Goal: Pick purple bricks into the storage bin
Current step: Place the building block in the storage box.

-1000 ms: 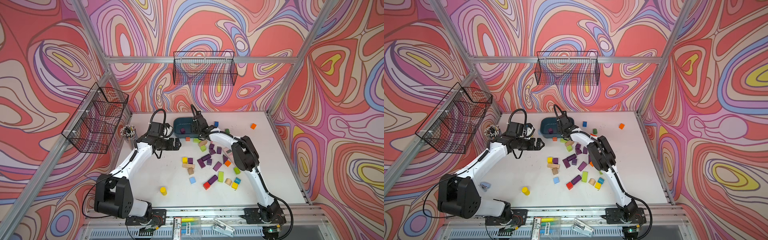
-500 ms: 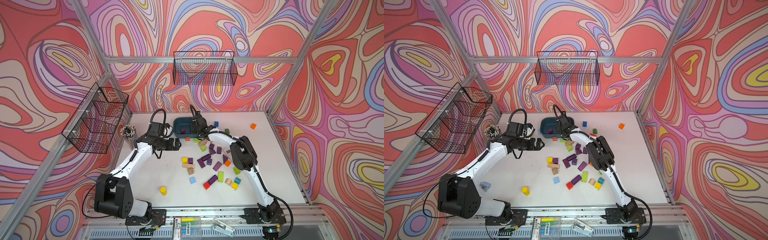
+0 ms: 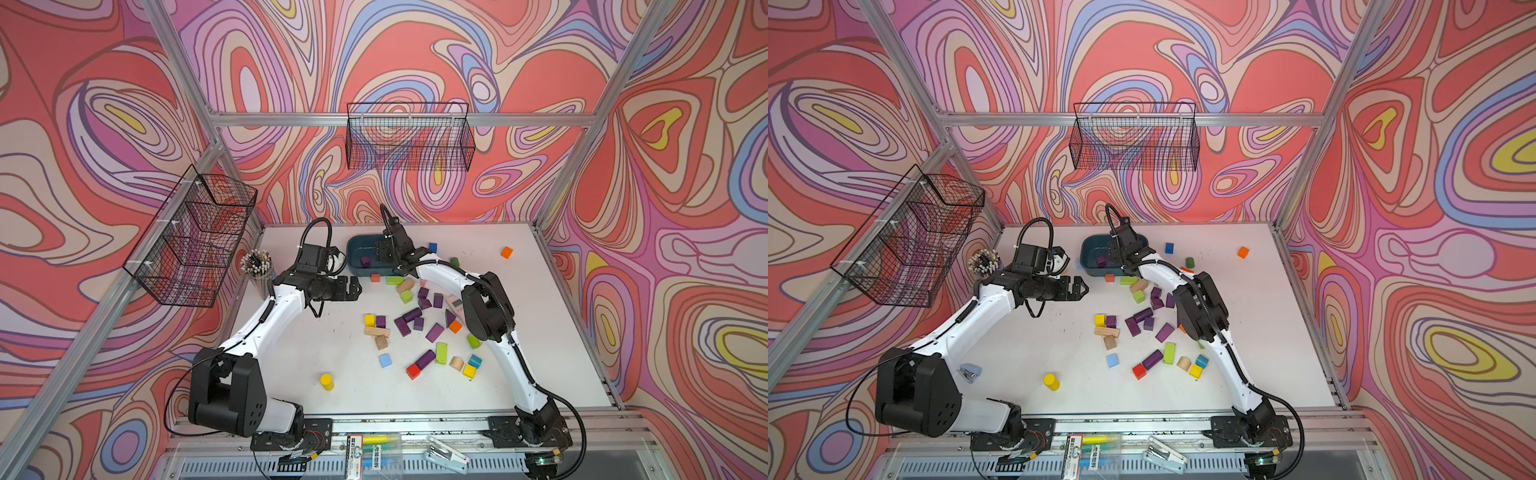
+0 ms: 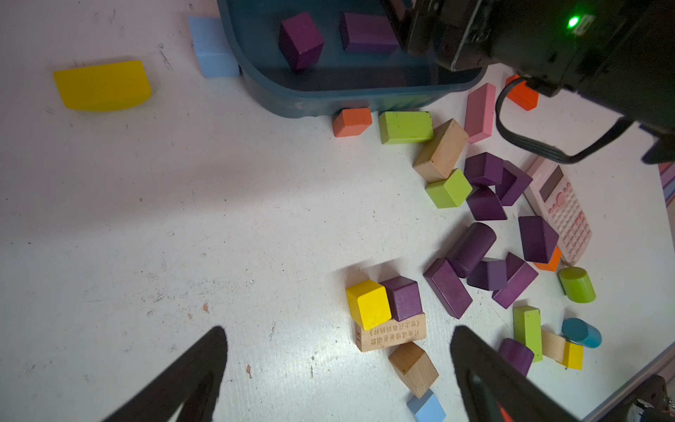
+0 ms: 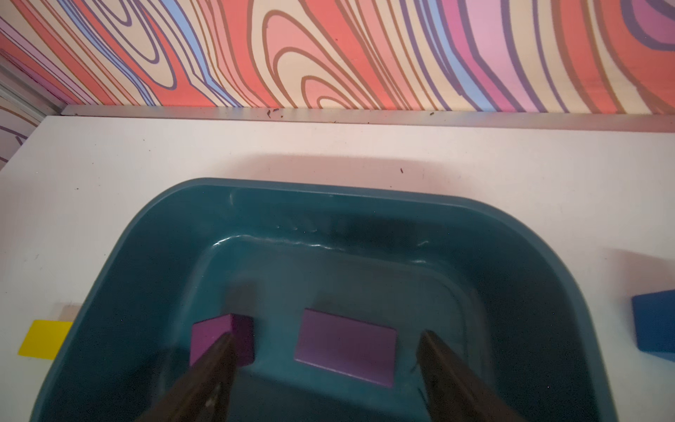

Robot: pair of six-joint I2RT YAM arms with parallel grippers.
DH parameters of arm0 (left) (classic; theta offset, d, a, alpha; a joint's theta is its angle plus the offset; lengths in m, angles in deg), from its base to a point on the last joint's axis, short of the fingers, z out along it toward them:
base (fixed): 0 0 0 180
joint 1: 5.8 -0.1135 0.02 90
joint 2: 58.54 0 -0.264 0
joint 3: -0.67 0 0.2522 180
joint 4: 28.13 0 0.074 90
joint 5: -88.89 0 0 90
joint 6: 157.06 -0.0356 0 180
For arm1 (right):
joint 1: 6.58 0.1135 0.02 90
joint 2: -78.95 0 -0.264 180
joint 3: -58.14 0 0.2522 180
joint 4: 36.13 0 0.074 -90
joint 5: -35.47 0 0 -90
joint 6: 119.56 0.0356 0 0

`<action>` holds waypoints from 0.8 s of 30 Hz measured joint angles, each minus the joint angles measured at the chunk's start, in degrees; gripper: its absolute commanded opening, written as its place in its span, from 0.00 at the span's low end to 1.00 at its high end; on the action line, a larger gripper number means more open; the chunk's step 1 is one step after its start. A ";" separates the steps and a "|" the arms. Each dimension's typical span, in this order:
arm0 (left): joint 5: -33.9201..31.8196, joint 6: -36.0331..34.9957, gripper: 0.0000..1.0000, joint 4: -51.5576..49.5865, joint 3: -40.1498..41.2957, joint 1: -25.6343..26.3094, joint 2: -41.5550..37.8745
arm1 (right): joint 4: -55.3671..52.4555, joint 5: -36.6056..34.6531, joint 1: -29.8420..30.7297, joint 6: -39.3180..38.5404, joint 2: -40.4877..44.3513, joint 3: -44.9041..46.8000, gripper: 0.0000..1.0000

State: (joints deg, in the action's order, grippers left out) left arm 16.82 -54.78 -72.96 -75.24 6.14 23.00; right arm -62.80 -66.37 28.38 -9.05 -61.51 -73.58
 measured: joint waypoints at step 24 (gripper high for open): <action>-0.20 1.07 0.96 -0.42 -0.76 0.00 0.72 | 1.55 -3.17 0.00 -0.22 18.91 16.02 0.80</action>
State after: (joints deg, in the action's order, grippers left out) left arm 16.63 -53.71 -73.37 -76.01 6.14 23.72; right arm -61.25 -69.54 28.38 -9.27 -42.60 -57.56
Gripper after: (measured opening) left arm 0.962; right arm 0.809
